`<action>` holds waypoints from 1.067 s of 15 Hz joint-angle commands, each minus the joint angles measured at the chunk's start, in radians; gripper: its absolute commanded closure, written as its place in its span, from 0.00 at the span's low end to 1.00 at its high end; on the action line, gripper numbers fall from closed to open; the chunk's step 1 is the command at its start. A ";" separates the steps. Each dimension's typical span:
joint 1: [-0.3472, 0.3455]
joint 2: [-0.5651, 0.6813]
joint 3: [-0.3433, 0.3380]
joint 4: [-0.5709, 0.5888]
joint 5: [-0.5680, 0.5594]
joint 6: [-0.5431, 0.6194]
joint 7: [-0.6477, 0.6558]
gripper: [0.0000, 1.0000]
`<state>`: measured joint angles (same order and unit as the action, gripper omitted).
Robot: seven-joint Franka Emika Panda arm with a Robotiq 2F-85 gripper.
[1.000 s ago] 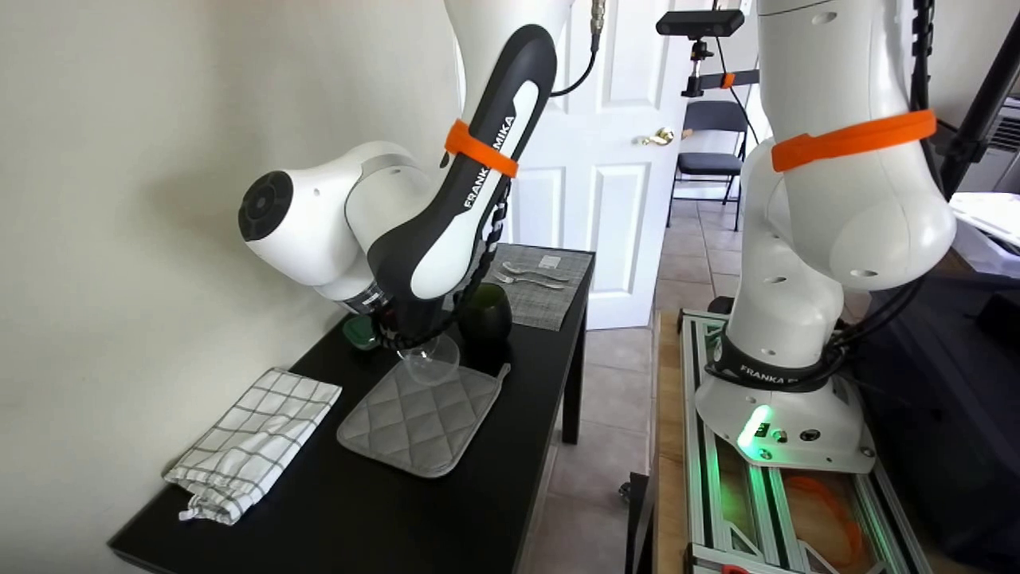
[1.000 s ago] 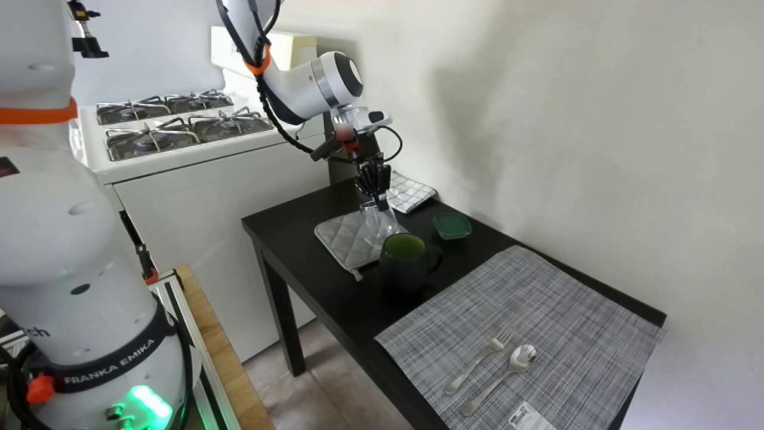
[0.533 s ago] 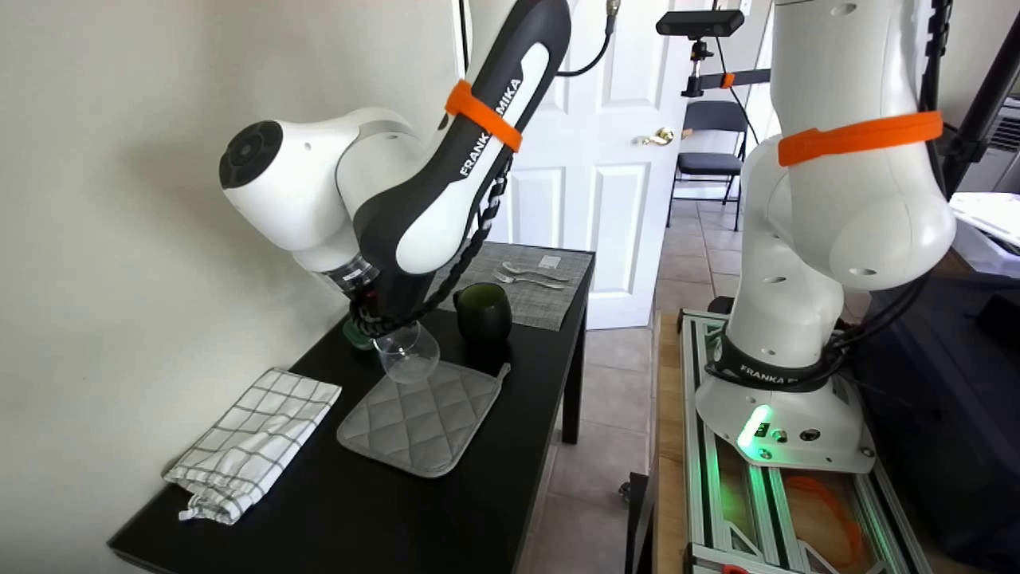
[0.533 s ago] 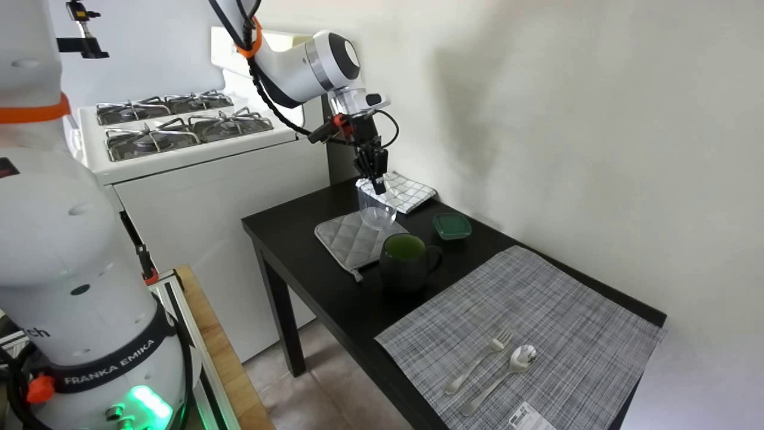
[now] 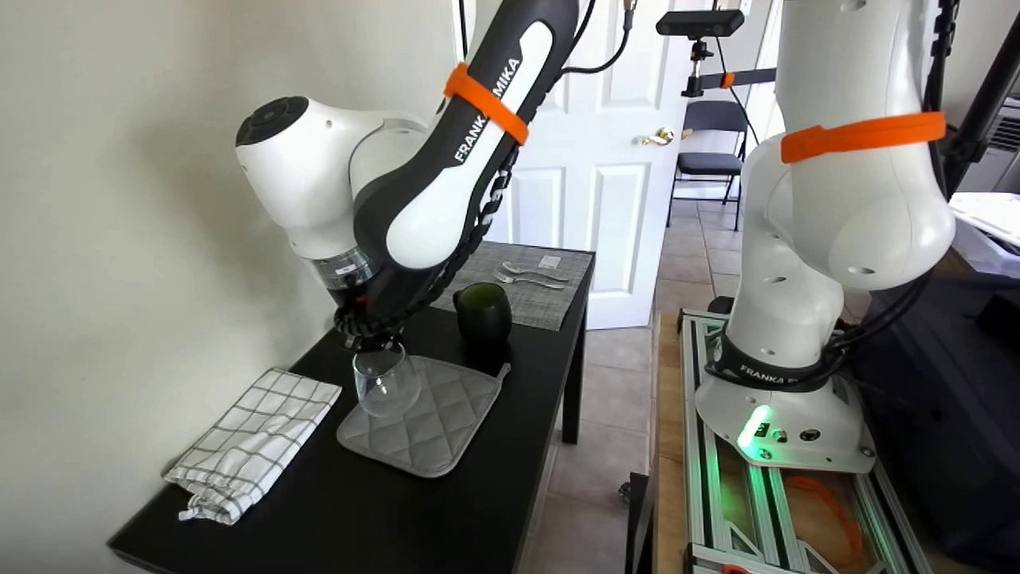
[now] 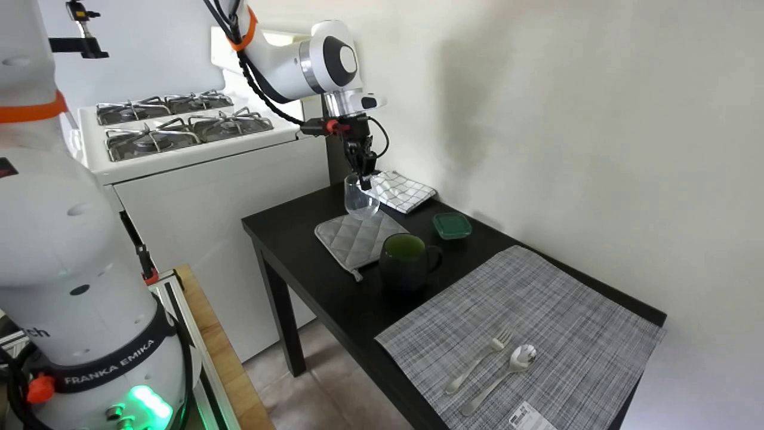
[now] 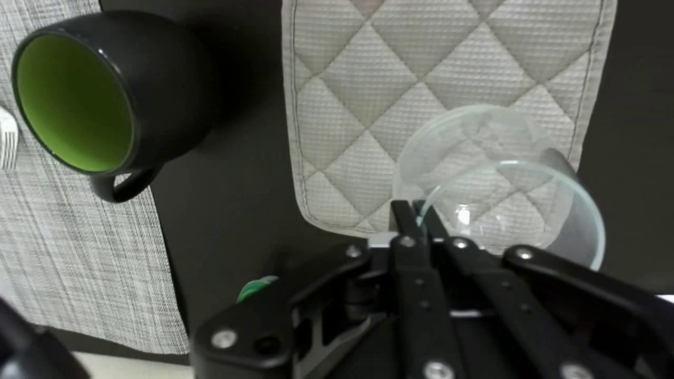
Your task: Put the glass cup in an upright position
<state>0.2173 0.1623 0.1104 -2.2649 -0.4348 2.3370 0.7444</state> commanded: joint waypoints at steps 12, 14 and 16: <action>-0.018 -0.060 -0.010 -0.119 0.117 0.030 -0.005 0.99; -0.022 -0.065 -0.013 -0.127 0.114 0.032 -0.002 0.99; -0.028 -0.069 -0.016 -0.137 0.116 0.039 0.001 0.99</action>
<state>0.1986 0.1317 0.0978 -2.3545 -0.3417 2.3408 0.7401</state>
